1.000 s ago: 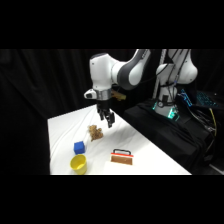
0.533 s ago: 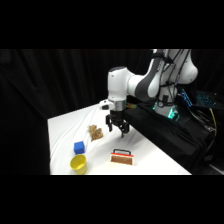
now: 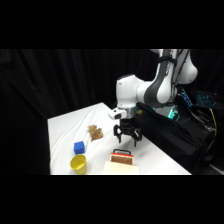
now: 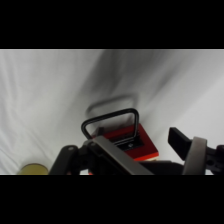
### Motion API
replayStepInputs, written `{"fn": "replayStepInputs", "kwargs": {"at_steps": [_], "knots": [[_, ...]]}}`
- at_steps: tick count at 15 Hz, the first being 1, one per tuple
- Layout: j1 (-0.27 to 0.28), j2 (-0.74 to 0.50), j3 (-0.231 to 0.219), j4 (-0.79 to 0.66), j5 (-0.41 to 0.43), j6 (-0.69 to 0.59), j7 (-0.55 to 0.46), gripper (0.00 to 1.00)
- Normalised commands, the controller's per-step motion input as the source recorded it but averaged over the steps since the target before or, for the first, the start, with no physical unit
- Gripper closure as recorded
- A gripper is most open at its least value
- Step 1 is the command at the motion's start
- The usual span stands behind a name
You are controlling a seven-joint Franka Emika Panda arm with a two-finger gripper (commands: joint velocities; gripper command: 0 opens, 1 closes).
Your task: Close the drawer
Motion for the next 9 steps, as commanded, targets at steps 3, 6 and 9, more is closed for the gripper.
{"fn": "replayStepInputs", "kwargs": {"at_steps": [3,6,9], "knots": [[-0.18,0.22,0.224,0.12,0.264,0.14,-0.53,0.0],[-0.182,0.25,0.199,0.15,0.138,0.17,-0.4,0.0],[-0.139,0.22,0.202,0.17,0.007,0.17,-0.23,0.0]]}}
